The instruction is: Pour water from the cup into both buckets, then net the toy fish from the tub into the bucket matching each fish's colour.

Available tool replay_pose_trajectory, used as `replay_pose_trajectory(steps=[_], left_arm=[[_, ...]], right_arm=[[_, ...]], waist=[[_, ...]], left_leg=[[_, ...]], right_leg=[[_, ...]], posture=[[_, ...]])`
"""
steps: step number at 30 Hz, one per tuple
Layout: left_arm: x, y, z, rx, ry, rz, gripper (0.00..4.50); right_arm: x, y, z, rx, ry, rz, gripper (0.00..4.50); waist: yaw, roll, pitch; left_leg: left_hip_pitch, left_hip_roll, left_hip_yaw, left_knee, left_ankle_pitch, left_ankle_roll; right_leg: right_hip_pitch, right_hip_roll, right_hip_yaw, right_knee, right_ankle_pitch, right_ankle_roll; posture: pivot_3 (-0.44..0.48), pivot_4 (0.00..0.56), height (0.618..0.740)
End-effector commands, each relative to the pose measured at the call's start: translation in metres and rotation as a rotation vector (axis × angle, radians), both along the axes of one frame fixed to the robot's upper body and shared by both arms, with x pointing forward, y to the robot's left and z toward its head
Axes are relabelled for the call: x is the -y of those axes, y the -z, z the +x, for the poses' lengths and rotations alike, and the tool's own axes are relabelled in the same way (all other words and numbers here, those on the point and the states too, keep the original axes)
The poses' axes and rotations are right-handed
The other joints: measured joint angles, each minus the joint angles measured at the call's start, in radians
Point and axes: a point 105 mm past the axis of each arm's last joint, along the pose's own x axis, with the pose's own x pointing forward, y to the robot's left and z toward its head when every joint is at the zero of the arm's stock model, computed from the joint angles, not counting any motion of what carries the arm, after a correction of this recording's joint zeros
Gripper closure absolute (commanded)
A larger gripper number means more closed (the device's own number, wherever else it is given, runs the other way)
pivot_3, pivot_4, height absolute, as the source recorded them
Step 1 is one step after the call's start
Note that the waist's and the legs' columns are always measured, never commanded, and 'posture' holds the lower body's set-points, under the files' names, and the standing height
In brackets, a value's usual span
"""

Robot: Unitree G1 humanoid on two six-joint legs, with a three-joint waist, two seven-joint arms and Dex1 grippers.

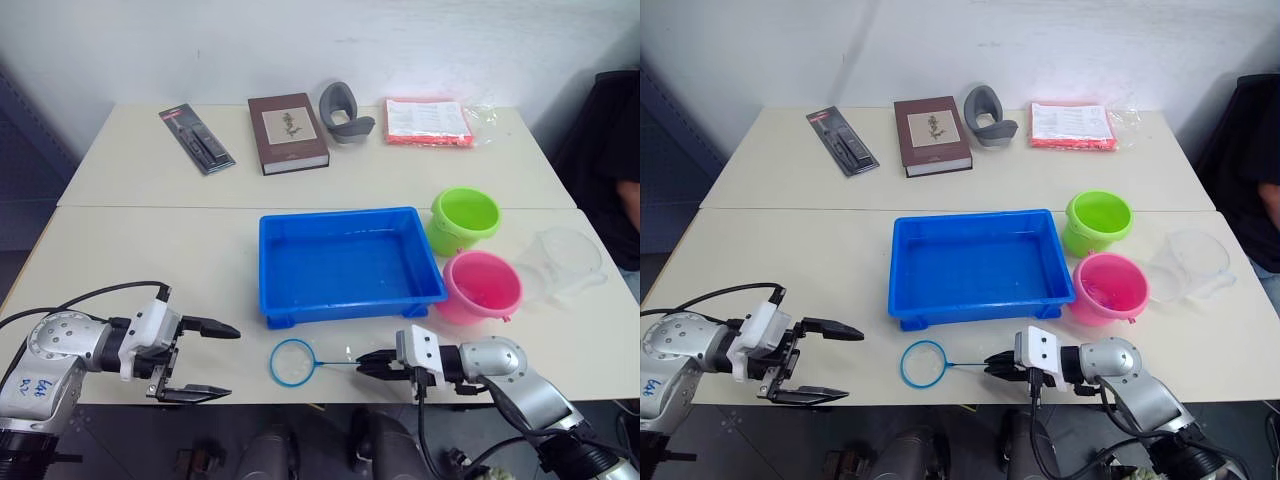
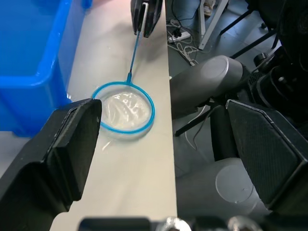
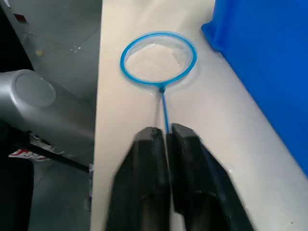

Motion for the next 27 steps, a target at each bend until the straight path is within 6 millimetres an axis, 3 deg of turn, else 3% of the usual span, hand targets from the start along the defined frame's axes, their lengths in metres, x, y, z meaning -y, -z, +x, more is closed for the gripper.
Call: replay_pose_trajectory(steps=[1, 5, 6, 9, 12, 14, 16, 24, 27], left_arm=[[-0.001, -0.008, 0.004, 0.043, -0.011, 0.003, 0.0], [-0.007, -0.01, 0.012, 0.042, -0.077, 0.011, 0.0], [-0.01, -0.012, 0.015, 0.056, -0.097, 0.007, 0.0], [-0.02, -0.017, 0.025, 0.079, -0.17, 0.008, 0.0], [-0.036, -0.009, 0.021, 0.085, -0.236, 0.057, 0.0], [-0.057, 0.012, 0.013, 0.086, -0.297, 0.188, 0.0], [-0.072, 0.02, 0.007, 0.115, -0.367, 0.22, 0.0], [-0.095, 0.036, -0.012, 0.186, -0.517, 0.244, 0.0], [-0.094, 0.033, -0.013, 0.236, -0.543, 0.248, 0.0]], right_arm=[[0.0, -0.016, 0.001, 0.012, -0.014, 0.058, 1.97], [0.006, -0.041, 0.001, 0.052, 0.016, 0.097, 0.26], [0.011, -0.052, -0.003, 0.06, 0.02, 0.112, 0.09], [0.022, -0.072, -0.019, 0.059, 0.009, 0.123, 0.09], [0.041, -0.089, -0.04, 0.094, 0.06, 0.118, 0.09], [0.065, -0.103, -0.053, 0.202, 0.146, 0.08, 0.09], [0.092, -0.115, -0.061, 0.313, 0.269, 0.073, 0.09], [0.17, -0.104, -0.12, 0.249, 0.453, -0.117, 0.09], [0.172, -0.104, -0.124, 0.244, 0.456, -0.109, 0.09]], waist=[[-0.001, 0.0, 0.0], [-0.003, 0.001, 0.0], [0.0, 0.002, 0.001], [0.009, 0.002, 0.001], [0.009, 0.002, 0.0], [0.012, 0.003, 0.001], [0.008, 0.003, 0.0], [0.01, 0.001, -0.001], [0.009, 0.002, -0.002]], left_leg=[[0.0, 0.0, 0.0, 0.0, 0.0, 0.0], [0.0, 0.0, 0.0, 0.0, 0.0, 0.0], [0.0, 0.0, 0.0, 0.0, 0.0, 0.0], [0.0, 0.0, 0.0, 0.0, 0.0, 0.0], [0.0, 0.001, 0.0, 0.0, -0.001, -0.001], [0.0, 0.001, 0.0, -0.003, -0.001, -0.001], [0.0, 0.001, 0.001, -0.004, -0.002, -0.001], [0.017, 0.007, 0.004, -0.003, -0.015, 0.003], [0.018, 0.008, 0.005, -0.003, -0.017, 0.001]], right_leg=[[0.0, 0.0, 0.0, 0.0, 0.0, 0.0], [0.0, 0.0, 0.0, 0.0, 0.0, 0.0], [0.0, 0.0, 0.0, 0.0, 0.0, 0.0], [0.0, -0.001, 0.0, 0.0, 0.0, 0.0], [0.0, 0.0, 0.0, 0.0, 0.0, 0.0], [0.0, -0.001, 0.0, -0.003, 0.0, 0.0], [0.0, 0.001, -0.001, -0.004, 0.0, 0.0], [0.016, -0.002, 0.003, -0.014, 0.0, -0.001], [0.015, -0.002, 0.004, -0.015, -0.001, -0.002]], posture=[[0.0, 0.15, 0.74], [0.0, 0.15, 0.74], [0.0, 0.15, 0.74], [0.0, 0.15, 0.74], [0.0, 0.15, 0.74], [0.0, 0.15, 0.74], [0.0, 0.15, 0.74], [0.0, 0.15, 0.74], [0.0, 0.15, 0.74]])
